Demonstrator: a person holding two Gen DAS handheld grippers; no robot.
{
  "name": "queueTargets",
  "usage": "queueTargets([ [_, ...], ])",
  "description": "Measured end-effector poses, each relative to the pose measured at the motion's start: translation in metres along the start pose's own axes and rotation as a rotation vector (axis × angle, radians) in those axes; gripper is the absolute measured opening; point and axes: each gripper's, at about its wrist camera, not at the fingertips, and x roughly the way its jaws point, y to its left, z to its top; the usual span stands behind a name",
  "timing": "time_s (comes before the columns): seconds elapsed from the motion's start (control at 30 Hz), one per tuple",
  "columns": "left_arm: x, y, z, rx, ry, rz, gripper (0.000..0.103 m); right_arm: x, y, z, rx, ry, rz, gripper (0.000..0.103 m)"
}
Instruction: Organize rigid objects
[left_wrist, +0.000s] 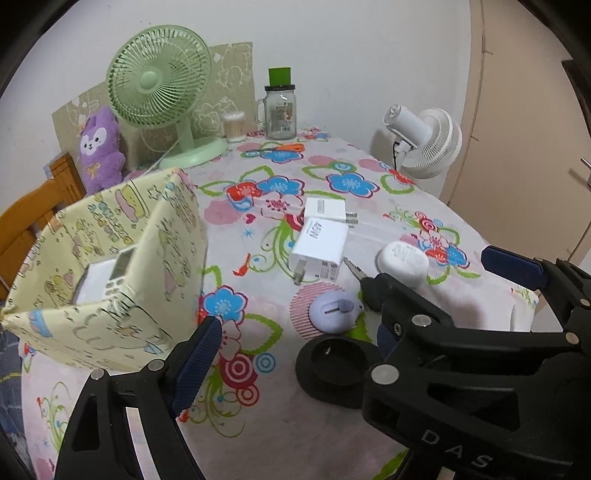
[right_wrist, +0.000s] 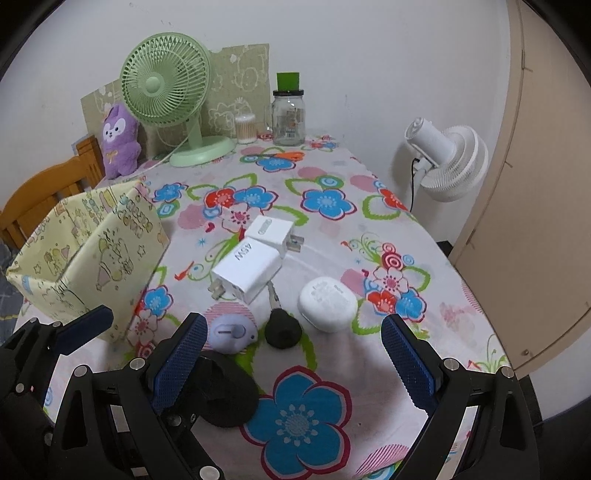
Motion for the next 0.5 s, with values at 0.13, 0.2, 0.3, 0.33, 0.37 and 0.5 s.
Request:
queueTargets([
  [0.13,0.009,-0.001,-0.007,0.01,0.01,0.001,0.088,0.009,-0.002,-0.009,-0.001,-0.001,0.005,0.097],
  [0.2,0.014,-0.002,-0.011,0.019,0.016,0.006,0.088,0.013,-0.003,-0.013,-0.002,0.004,0.012,0.096],
  [0.3,0.019,-0.004,-0.015,0.021,0.033,0.003,0.088,0.022,-0.006,-0.02,0.004,0.026,0.028,0.096],
  [0.33,0.02,-0.004,-0.016,0.02,0.034,0.001,0.088,0.022,-0.006,-0.02,0.004,0.026,0.028,0.096],
  [0.37,0.021,-0.005,-0.018,0.02,0.033,-0.004,0.088,0.024,-0.006,-0.022,0.006,0.03,0.032,0.095],
  [0.5,0.027,-0.008,-0.023,0.028,0.05,-0.013,0.088,0.029,-0.01,-0.027,0.006,0.038,0.035,0.094],
])
